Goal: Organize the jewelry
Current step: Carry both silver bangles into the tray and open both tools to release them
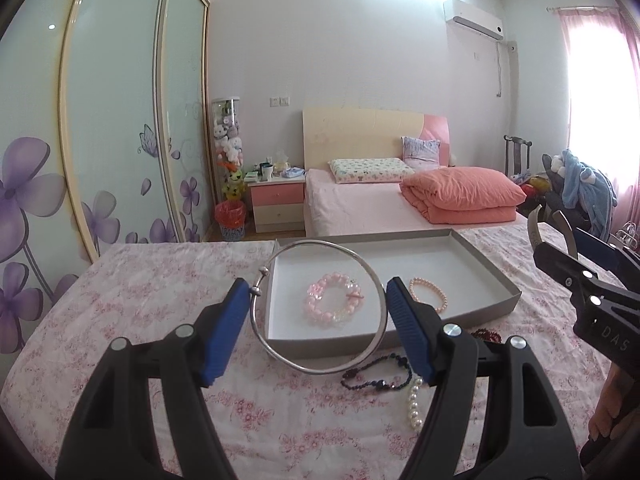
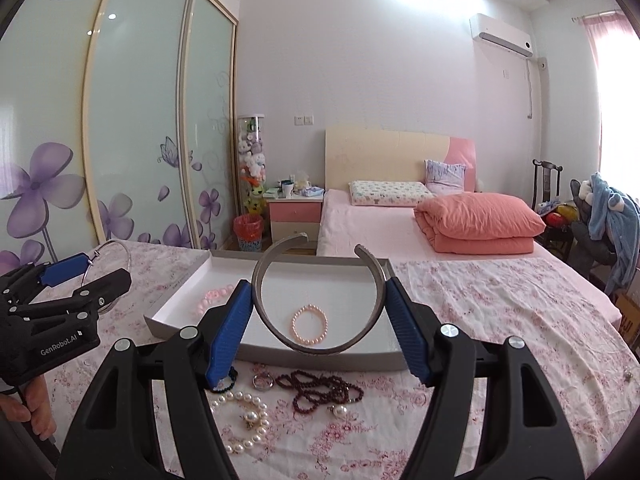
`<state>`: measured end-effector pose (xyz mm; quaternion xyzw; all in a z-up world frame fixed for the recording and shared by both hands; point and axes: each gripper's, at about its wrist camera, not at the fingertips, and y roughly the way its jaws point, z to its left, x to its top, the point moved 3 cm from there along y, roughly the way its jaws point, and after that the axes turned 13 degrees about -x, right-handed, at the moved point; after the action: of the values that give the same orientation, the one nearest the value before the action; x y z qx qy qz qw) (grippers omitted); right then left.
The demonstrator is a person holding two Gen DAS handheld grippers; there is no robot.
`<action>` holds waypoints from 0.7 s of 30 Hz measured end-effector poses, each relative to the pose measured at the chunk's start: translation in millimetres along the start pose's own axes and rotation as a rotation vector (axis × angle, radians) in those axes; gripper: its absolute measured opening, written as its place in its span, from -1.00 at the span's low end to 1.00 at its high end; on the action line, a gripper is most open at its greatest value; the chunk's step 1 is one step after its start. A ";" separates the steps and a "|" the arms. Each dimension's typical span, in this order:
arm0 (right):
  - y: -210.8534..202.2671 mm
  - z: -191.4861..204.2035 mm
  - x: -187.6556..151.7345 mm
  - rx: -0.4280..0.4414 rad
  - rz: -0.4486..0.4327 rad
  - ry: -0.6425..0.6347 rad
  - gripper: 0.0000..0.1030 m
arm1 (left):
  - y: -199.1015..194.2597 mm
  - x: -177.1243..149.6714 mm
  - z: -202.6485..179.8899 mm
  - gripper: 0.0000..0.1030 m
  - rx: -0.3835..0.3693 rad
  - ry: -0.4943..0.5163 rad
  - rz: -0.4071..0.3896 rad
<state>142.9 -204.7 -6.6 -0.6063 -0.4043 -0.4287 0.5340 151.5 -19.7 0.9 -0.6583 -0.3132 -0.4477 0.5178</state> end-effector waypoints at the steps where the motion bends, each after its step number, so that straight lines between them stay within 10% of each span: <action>1: -0.4 0.3 1.0 0.001 -0.004 0.001 0.31 | 0.1 1.3 -0.5 0.33 0.000 0.001 -0.006; 21: 9.6 2.4 18.4 -0.009 -0.074 0.006 0.32 | 16.5 24.4 1.8 0.33 0.014 -0.002 -0.063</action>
<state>157.9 -202.7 7.9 -0.5920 -0.4231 -0.4517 0.5163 176.2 -23.6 16.5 -0.6450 -0.3374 -0.4607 0.5078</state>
